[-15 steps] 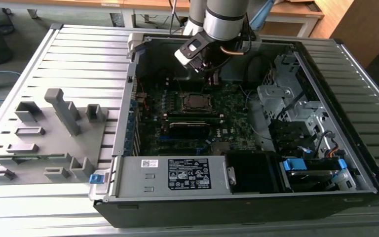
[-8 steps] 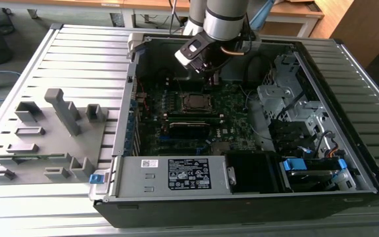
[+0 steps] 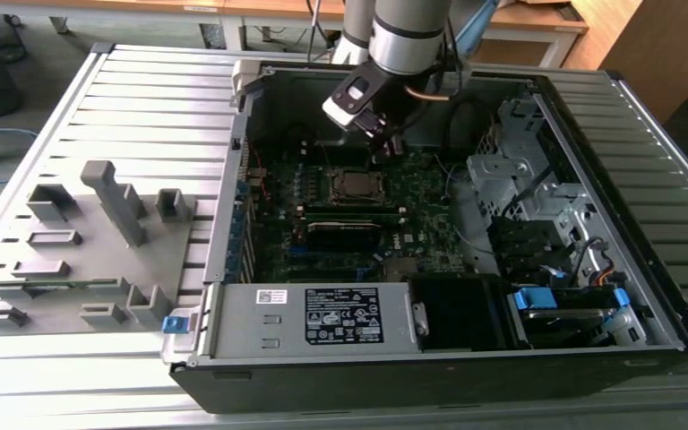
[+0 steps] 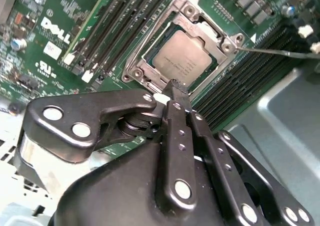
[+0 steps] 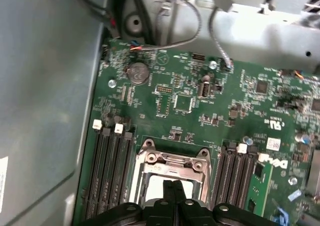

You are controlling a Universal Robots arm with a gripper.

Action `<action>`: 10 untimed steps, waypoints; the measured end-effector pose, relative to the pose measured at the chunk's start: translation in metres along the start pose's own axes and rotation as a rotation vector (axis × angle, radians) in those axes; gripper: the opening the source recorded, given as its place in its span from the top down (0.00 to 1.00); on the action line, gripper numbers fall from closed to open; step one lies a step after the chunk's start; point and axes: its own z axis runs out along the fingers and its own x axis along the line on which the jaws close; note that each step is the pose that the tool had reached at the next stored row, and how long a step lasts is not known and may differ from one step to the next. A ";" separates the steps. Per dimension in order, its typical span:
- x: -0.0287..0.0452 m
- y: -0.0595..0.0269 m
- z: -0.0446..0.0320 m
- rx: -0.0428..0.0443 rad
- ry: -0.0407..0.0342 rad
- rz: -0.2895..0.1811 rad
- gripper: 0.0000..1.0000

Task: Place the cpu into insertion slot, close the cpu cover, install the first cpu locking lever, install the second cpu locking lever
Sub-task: 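Close the cpu cover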

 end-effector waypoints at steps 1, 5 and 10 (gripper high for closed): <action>0.0000 0.0000 0.0002 0.0000 -0.0004 -0.018 0.89; 0.0000 0.0000 0.0007 0.0000 -0.0020 -0.090 0.89; 0.0000 0.0000 0.0013 0.0000 -0.0041 -0.181 0.89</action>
